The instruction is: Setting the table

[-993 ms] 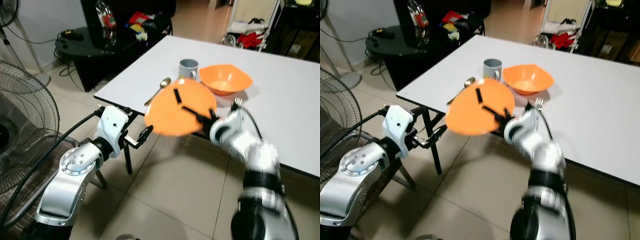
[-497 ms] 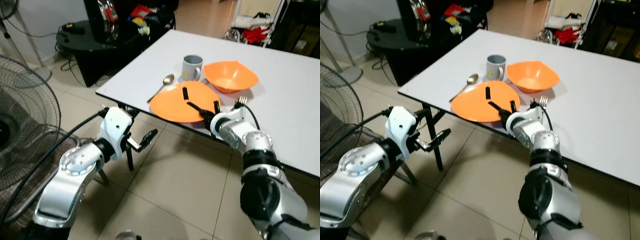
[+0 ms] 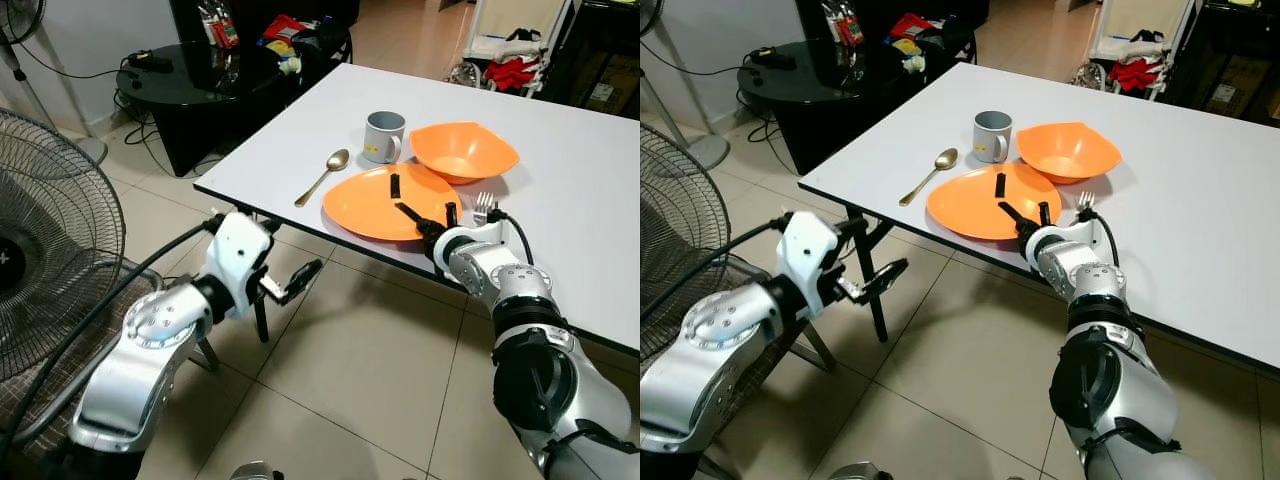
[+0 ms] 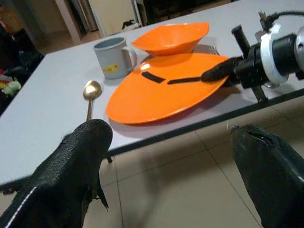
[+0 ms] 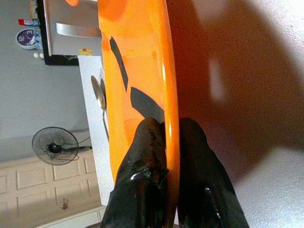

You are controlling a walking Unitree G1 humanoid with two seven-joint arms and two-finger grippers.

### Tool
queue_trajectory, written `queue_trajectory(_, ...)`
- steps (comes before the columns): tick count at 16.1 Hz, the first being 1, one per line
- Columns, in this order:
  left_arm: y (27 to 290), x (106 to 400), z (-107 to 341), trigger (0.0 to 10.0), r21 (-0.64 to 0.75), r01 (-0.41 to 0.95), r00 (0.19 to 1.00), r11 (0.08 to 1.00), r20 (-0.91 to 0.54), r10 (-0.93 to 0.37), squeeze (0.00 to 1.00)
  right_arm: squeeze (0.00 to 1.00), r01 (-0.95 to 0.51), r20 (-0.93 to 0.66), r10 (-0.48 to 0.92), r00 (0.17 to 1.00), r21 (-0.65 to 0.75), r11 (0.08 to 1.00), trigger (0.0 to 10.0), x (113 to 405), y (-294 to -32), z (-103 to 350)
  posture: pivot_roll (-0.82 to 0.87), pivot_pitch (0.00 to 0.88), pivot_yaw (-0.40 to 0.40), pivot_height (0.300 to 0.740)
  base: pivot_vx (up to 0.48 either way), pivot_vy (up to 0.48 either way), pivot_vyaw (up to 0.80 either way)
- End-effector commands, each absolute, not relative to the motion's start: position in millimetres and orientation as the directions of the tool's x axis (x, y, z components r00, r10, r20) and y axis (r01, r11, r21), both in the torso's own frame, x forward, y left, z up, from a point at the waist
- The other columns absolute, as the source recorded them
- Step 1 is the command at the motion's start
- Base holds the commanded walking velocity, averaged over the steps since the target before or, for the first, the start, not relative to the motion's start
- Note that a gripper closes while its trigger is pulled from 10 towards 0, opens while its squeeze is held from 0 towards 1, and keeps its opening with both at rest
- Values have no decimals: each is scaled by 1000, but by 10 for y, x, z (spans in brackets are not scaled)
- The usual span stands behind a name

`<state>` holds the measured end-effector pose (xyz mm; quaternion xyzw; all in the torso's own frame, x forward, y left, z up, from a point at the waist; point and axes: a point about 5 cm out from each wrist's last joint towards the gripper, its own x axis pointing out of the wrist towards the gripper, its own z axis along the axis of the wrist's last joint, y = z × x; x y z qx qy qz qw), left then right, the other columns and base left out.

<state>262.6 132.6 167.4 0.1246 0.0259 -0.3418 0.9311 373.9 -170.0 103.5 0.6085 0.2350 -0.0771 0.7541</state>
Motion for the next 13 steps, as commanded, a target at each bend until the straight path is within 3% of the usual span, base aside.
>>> queue_trajectory(1, 1330, 2637, 1667, 10000, 216, 652, 758, 727, -148, -636, 0, 0, 375, -430, 165, 888, 883, 283, 10000, 3783, -1691, 1090, 90, 0, 64, 740, 0, 0, 0)
queue_trajectory(2, 1334, 2639, 1667, 10000, 217, 653, 756, 725, -149, -637, 0, 243, 362, -421, 167, 892, 884, 295, 10000, 3798, -1680, 1101, 90, 0, 65, 740, 0, 0, 0)
queue_trajectory(3, 1336, 2639, 1667, 10000, 217, 654, 756, 725, -149, -637, 0, 243, 355, -414, 168, 894, 886, 299, 10000, 3807, -1676, 1113, 90, 0, 65, 740, 0, 0, 0)
queue_trajectory(5, 1350, 2637, 1659, 10000, 220, 653, 757, 725, -154, -635, 0, 1000, 322, -388, 171, 906, 892, 317, 10000, 3845, -1644, 1166, 91, 0, 70, 740, 0, 0, 0)
queue_trajectory(13, 1363, 2612, 1646, 10000, 211, 645, 764, 734, -157, -626, 0, 1000, 252, -346, 173, 922, 877, 409, 10000, 3832, -1660, 1119, 105, 0, 53, 740, 0, 0, 0)
